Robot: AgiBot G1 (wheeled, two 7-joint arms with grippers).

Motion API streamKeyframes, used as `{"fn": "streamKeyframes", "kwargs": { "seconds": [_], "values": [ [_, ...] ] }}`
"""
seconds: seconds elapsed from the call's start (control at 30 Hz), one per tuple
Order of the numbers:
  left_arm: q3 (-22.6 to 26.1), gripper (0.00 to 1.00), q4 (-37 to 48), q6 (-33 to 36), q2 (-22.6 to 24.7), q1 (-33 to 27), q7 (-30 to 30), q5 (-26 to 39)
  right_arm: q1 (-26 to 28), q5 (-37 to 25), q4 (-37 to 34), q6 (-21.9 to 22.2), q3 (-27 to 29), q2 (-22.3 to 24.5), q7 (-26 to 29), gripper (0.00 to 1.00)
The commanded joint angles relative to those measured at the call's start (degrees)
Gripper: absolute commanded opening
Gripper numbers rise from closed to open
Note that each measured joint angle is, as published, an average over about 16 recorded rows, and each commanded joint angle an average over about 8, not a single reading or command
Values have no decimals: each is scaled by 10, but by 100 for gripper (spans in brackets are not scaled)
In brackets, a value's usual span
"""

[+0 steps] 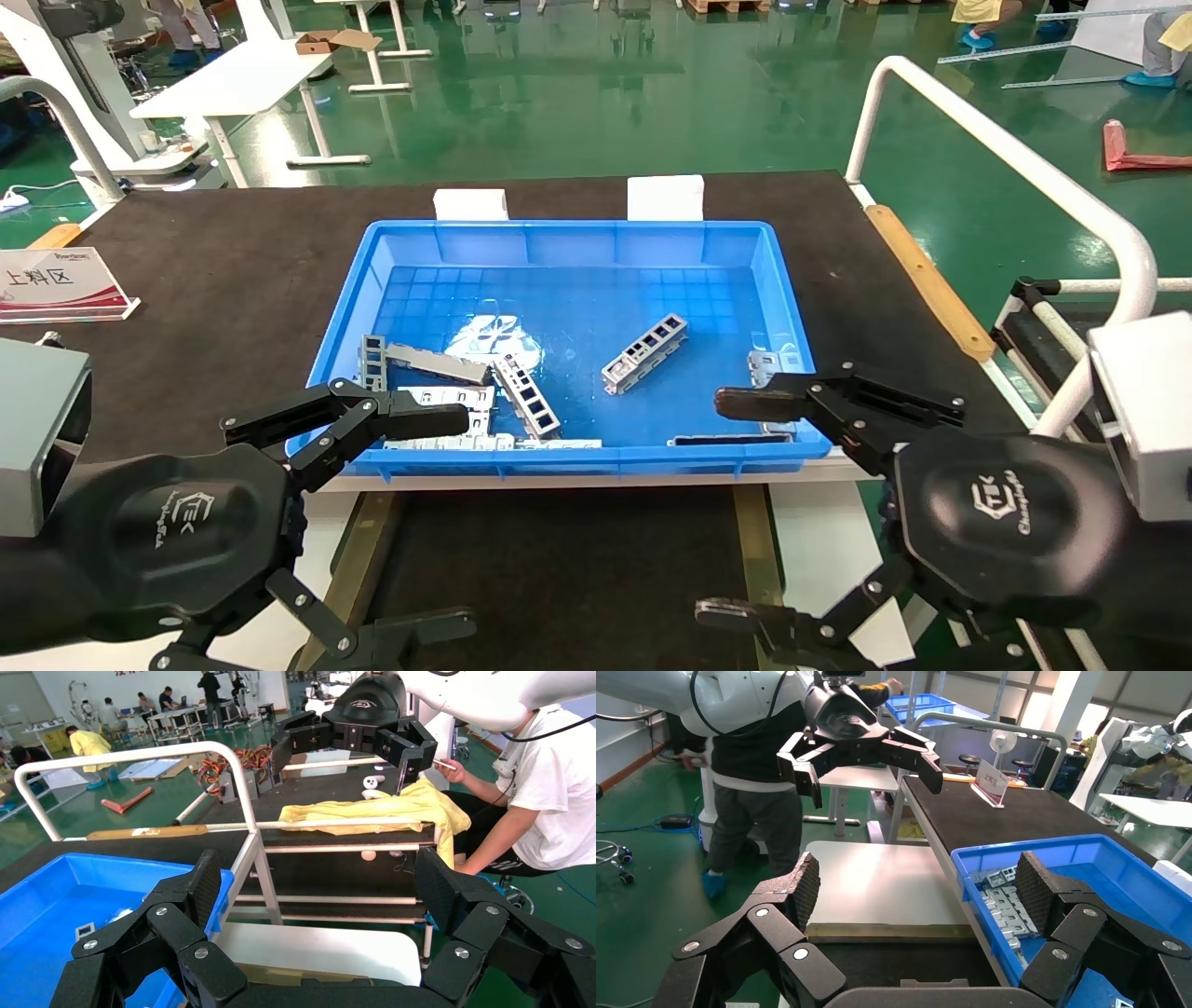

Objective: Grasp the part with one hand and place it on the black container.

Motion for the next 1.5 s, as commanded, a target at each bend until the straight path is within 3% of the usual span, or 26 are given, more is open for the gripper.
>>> {"fn": "streamKeyframes", "kwargs": {
  "seconds": [0.03,1.5],
  "values": [
    [0,100,0,0,0,0,0,0,0,0,0,0,0,0,0,100],
    [1,100,0,-1,-1,0,1,-1,-2,-8,0,-5,11,-5,6,100]
  ]
}}
